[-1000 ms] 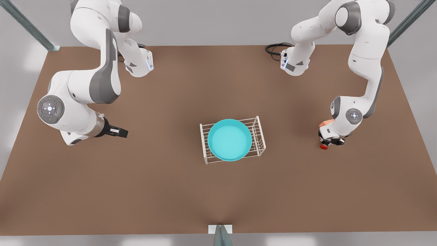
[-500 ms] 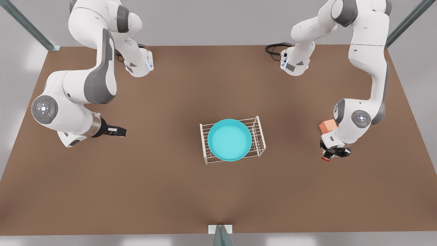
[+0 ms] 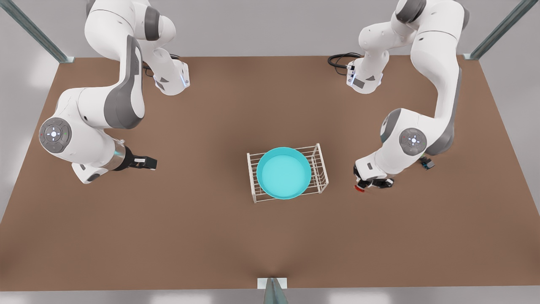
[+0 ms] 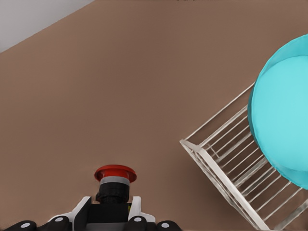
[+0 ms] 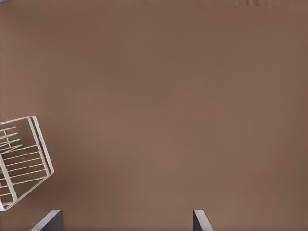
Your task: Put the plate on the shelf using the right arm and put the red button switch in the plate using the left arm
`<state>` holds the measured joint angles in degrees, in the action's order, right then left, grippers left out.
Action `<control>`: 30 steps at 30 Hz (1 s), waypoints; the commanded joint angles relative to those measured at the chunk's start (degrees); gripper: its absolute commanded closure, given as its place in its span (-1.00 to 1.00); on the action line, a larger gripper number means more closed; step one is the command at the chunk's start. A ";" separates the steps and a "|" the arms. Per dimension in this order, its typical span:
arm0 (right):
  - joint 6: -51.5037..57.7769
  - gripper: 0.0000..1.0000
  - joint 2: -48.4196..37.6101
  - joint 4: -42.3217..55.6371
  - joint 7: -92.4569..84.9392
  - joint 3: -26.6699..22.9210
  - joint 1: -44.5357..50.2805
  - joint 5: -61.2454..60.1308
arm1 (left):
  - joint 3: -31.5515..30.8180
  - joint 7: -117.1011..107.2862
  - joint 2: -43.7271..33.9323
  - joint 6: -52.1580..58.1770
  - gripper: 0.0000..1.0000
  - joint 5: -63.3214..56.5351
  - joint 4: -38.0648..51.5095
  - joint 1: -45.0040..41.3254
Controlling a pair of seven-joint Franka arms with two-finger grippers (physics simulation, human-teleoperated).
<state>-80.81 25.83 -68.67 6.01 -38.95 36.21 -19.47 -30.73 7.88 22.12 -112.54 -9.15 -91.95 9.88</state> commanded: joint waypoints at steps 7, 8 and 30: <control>-0.05 -1.00 -0.08 0.03 -1.70 -0.07 0.00 -0.04 | -0.03 -43.47 3.81 4.08 0.12 3.44 8.19 -8.91; -0.05 -1.00 -0.08 0.03 -1.70 -0.08 0.00 -0.04 | -0.03 -45.84 5.48 4.08 0.12 3.44 10.48 -10.14; -1.10 -1.00 0.36 0.03 -1.70 0.28 0.09 -0.04 | 0.67 -62.28 13.39 -1.46 -1.00 -0.78 17.42 -20.96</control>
<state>-81.23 26.27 -68.65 4.58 -38.63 36.31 -19.48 -30.05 -38.95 35.29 -113.99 -8.75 -74.53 -11.05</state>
